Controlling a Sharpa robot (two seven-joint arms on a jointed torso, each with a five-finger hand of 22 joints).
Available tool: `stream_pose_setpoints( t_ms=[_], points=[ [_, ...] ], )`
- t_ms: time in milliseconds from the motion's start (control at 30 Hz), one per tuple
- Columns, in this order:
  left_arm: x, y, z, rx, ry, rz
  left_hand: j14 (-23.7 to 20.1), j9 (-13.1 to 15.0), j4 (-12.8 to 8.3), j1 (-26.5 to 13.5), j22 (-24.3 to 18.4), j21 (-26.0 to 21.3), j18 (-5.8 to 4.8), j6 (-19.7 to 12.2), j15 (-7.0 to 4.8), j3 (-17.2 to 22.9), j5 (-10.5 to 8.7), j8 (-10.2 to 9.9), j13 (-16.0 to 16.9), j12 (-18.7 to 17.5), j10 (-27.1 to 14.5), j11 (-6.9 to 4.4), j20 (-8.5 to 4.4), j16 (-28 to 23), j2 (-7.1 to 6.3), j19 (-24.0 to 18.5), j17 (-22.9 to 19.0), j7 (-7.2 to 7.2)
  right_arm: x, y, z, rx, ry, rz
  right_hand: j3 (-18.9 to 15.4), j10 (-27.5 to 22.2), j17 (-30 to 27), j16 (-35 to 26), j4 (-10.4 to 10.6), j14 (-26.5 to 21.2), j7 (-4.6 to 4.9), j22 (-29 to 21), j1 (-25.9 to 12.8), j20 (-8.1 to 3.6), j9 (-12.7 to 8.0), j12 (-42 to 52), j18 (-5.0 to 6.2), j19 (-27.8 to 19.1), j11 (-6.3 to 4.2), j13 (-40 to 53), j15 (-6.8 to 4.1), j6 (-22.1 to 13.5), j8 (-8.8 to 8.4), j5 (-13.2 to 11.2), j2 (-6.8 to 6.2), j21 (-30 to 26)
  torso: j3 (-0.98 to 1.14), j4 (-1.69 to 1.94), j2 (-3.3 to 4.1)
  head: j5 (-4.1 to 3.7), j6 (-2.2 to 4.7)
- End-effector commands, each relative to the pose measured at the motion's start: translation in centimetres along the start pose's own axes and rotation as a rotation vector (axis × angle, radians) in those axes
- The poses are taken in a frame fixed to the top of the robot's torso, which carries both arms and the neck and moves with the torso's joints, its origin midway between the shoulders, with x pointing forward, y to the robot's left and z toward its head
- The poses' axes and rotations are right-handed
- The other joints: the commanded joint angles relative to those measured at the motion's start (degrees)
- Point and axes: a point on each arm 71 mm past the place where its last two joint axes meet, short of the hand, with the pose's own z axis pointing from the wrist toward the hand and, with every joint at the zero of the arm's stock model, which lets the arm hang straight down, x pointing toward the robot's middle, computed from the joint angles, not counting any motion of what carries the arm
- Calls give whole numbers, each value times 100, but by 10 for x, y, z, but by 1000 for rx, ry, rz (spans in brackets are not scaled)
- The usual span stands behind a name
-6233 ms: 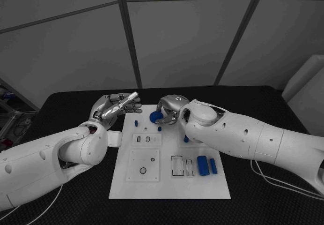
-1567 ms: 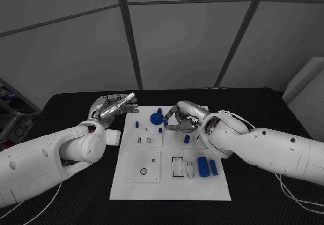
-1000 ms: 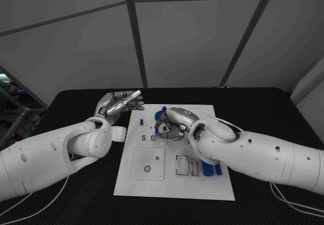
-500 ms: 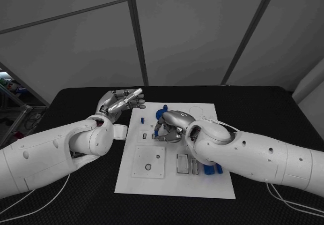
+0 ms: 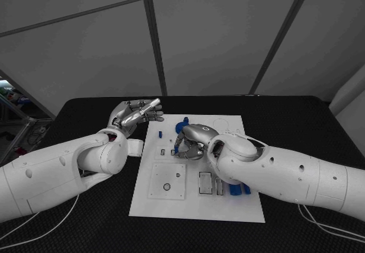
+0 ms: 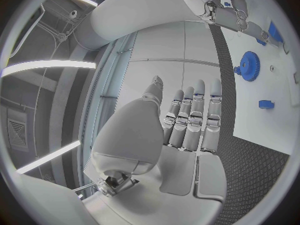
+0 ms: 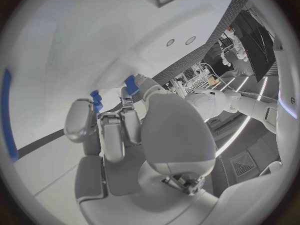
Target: Assemble the parts on the task board
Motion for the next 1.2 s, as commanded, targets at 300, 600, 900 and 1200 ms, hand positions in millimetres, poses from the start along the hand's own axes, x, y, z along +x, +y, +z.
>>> stream_pose_setpoints(
  t_ms=[300,600,900,1200],
  points=[
    [1,-1,1,6,13,0,-28,-4,-37,-23,11,37,275,-14,23,-12,-35,-14,-2,-7,-52,-2,-5,-41,62,-53,11,14,4,-3,-1,19,35,-30,-19,-10,1143,19,26,513,-78,-19,-43,-33,2,-19,-20,5,-40,268,-50,106,10,-52,-38,12,4,-2,-1,-5,-14],
    [1,-1,1,5,13,0,-28,-4,-37,-23,11,37,275,-14,23,-12,-35,-14,-2,-7,-52,-2,-5,-41,62,-53,11,14,4,-3,-1,21,48,-39,-32,-38,1136,15,19,511,-62,-38,-76,-33,-8,-55,-18,-8,-28,236,-44,54,-16,-58,-81,1,4,-2,0,-25,5],
    [1,-1,1,6,11,1,-28,-4,-37,-23,11,37,275,-14,23,-12,-35,-14,-2,-7,-52,-2,-5,-41,62,-53,11,14,5,-3,-2,22,58,-47,-33,-55,1122,10,6,508,-59,-50,-75,-31,-10,-76,-16,-16,-26,216,-42,45,-20,-60,-100,-6,2,0,-2,-30,4],
    [1,-1,1,7,9,2,-28,-4,-37,-23,11,37,275,-14,23,-12,-35,-14,-2,-7,-52,-2,-5,-41,62,-53,11,14,5,-3,-2,29,62,-55,-52,-112,1109,3,-9,504,-34,-78,-112,-23,-20,-149,-12,-34,-6,147,-28,-7,-45,-76,-165,-24,2,0,-3,-19,27]
  ],
)
